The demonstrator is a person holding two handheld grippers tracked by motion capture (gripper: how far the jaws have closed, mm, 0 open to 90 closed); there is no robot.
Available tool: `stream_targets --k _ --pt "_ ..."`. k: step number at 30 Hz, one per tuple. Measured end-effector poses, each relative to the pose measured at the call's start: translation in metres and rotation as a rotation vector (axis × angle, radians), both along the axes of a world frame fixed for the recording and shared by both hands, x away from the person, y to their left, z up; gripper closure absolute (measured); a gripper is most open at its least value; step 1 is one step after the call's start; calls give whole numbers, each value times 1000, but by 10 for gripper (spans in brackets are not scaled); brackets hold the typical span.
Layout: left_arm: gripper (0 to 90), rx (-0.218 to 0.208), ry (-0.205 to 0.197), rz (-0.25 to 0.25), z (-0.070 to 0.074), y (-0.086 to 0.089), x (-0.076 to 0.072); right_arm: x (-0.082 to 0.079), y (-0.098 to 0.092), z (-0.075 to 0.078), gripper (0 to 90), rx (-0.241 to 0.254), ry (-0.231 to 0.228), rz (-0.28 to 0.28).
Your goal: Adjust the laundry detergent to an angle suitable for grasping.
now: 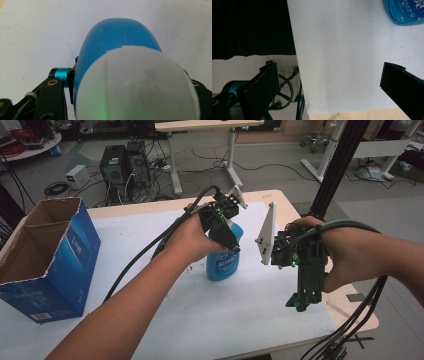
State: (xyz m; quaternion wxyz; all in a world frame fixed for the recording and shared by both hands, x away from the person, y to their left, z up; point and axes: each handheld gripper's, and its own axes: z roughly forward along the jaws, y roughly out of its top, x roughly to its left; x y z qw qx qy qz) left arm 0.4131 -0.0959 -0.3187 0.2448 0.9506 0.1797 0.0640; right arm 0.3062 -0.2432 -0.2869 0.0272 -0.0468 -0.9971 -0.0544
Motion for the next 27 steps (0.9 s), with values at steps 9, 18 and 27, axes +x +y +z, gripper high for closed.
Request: stream_targets --k 9,18,27 --pt "394 -16 14 -22 17 13 -9 -2 5 1 17 -1 -2 6" --pt "393 4 28 -72 39 37 -20 -1 16 4 17 -1 -6 26" --pt "392 35 52 -124 67 79 -31 1 33 6 17 -4 -7 52"
